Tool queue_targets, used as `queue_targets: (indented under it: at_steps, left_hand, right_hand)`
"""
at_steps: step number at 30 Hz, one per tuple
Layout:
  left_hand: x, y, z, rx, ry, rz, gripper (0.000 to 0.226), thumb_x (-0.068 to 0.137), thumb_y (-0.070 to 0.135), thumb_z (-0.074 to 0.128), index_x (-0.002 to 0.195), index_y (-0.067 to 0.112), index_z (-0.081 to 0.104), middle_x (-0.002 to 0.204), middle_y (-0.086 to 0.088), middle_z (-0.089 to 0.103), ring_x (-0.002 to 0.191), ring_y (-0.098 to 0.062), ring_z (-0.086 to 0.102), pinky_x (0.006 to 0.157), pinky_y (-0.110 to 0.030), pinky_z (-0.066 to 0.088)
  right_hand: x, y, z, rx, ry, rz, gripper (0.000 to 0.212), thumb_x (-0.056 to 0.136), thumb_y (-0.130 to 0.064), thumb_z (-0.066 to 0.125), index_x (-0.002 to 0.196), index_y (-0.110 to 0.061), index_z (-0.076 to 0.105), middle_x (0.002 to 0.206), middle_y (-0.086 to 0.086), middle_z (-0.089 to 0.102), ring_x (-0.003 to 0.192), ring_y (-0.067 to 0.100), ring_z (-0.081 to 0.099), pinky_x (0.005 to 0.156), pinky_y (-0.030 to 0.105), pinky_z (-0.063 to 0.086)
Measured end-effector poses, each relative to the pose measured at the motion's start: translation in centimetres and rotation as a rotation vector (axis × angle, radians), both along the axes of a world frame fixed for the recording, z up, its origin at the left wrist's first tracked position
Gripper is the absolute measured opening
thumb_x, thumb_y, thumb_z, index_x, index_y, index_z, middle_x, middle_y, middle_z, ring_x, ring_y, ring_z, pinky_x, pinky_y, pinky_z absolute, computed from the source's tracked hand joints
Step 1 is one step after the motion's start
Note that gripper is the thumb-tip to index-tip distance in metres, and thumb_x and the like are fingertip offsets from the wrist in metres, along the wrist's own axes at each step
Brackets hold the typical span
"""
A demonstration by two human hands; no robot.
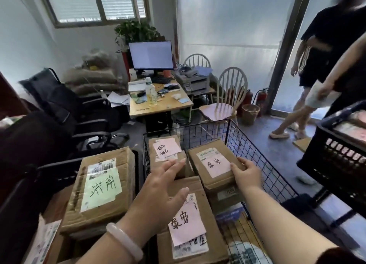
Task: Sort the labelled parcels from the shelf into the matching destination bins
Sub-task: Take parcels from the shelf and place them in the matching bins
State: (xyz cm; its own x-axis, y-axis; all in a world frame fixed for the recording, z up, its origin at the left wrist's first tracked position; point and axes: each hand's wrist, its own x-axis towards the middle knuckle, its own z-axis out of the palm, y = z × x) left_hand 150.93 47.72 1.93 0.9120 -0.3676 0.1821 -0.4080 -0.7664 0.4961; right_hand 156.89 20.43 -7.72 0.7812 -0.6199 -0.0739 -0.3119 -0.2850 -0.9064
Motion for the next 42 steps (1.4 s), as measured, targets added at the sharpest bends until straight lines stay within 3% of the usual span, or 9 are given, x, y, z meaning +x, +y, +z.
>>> queue_targets:
  at_steps: [2, 5, 8, 11, 16, 24, 29, 36, 42]
  left_hand:
    - [0.2, 0.1, -0.5, -0.046, 0.057, -0.025, 0.062, 0.094, 0.052, 0.051, 0.139, 0.064, 0.010, 0.147, 0.033, 0.015, 0.140, 0.009, 0.010, 0.112, -0.018, 0.008]
    - [0.2, 0.2, -0.9, -0.057, 0.074, -0.051, 0.063, 0.094, 0.051, 0.051, 0.141, 0.064, 0.012, 0.146, 0.036, 0.014, 0.139, 0.010, 0.011, 0.111, -0.023, 0.018]
    - [0.2, 0.1, -1.2, -0.048, 0.065, -0.052, 0.063, 0.094, 0.051, 0.052, 0.142, 0.062, 0.013, 0.145, 0.036, 0.015, 0.140, 0.009, 0.010, 0.113, -0.024, 0.019]
    - [0.2, -0.2, -1.2, -0.040, 0.066, -0.067, 0.063, 0.095, 0.048, 0.054, 0.142, 0.059, 0.014, 0.150, 0.030, 0.017, 0.142, 0.007, 0.009, 0.114, -0.021, 0.013]
    - [-0.5, -0.5, -0.6, -0.013, 0.012, -0.076, 0.065, 0.094, 0.050, 0.054, 0.148, 0.052, 0.017, 0.155, 0.024, 0.021, 0.141, 0.005, 0.010, 0.116, -0.025, 0.013]
    - [-4.2, -0.7, 0.1, 0.098, -0.091, -0.078, 0.066, 0.094, 0.057, 0.046, 0.153, 0.043, 0.020, 0.162, 0.012, 0.018, 0.151, -0.012, 0.005, 0.124, -0.039, 0.006]
    - [-9.1, -0.6, 0.3, 0.171, -0.192, -0.212, 0.070, 0.093, 0.060, 0.043, 0.154, 0.044, 0.012, 0.165, 0.012, 0.008, 0.151, -0.013, -0.002, 0.123, -0.044, 0.002]
    - [-18.8, -2.2, -0.2, 0.093, -0.378, -0.462, 0.079, 0.089, 0.068, 0.042, 0.152, 0.048, 0.000, 0.165, 0.008, 0.004, 0.150, -0.013, -0.008, 0.117, -0.036, -0.016]
    - [-29.6, -5.9, -0.2, -0.002, -0.407, -0.733, 0.079, 0.088, 0.070, 0.042, 0.153, 0.049, 0.001, 0.165, 0.007, 0.004, 0.151, -0.017, -0.004, 0.121, -0.040, -0.008]
  right_hand:
    - [0.6, 0.2, -1.2, 0.016, 0.025, 0.003, 0.043, 0.090, -0.036, 0.066, 0.130, -0.025, 0.057, 0.124, 0.009, 0.054, 0.081, 0.011, 0.049, 0.059, 0.023, 0.037]
    - [1.5, 0.2, -2.0, -0.032, 0.125, 0.105, 0.053, 0.091, -0.041, 0.062, 0.140, -0.028, 0.046, 0.133, 0.010, 0.047, 0.090, 0.015, 0.049, 0.065, 0.027, 0.042]
    - [1.9, -0.2, -1.8, -0.195, 0.301, 0.245, 0.078, 0.087, -0.050, 0.064, 0.152, -0.027, 0.029, 0.143, 0.009, 0.040, 0.121, 0.027, 0.048, 0.097, 0.040, 0.045]
    - [1.5, -0.3, -1.0, -0.419, 0.383, 0.286, 0.089, 0.083, -0.061, 0.062, 0.154, -0.025, 0.022, 0.158, 0.006, 0.025, 0.142, 0.029, 0.029, 0.113, 0.048, 0.032]
    - [-0.9, 1.7, 2.6, -0.618, 0.236, 0.340, 0.088, 0.082, -0.065, 0.059, 0.153, -0.026, 0.025, 0.157, 0.000, 0.030, 0.145, 0.022, 0.023, 0.118, 0.047, 0.025]
    - [-12.4, 6.9, 7.2, -0.852, 0.224, 0.412, 0.093, 0.079, -0.075, 0.049, 0.154, -0.035, 0.011, 0.163, -0.002, 0.009, 0.150, 0.020, 0.006, 0.120, 0.044, 0.007]
    - [-23.5, 8.6, 8.9, -0.925, 0.163, 0.264, 0.091, 0.082, -0.076, 0.045, 0.154, -0.039, 0.003, 0.164, -0.006, 0.004, 0.150, 0.015, -0.002, 0.122, 0.040, 0.000]
    - [-38.9, 11.6, 9.5, -1.024, 0.170, 0.010, 0.091, 0.084, -0.075, 0.043, 0.154, -0.039, -0.003, 0.164, -0.007, 0.001, 0.149, 0.014, -0.008, 0.119, 0.034, -0.009]
    - [-53.3, 12.3, 9.8, -1.001, 0.319, -0.255, 0.093, 0.081, -0.077, 0.042, 0.144, -0.049, -0.021, 0.158, -0.019, -0.013, 0.139, -0.001, -0.023, 0.113, 0.028, -0.021]
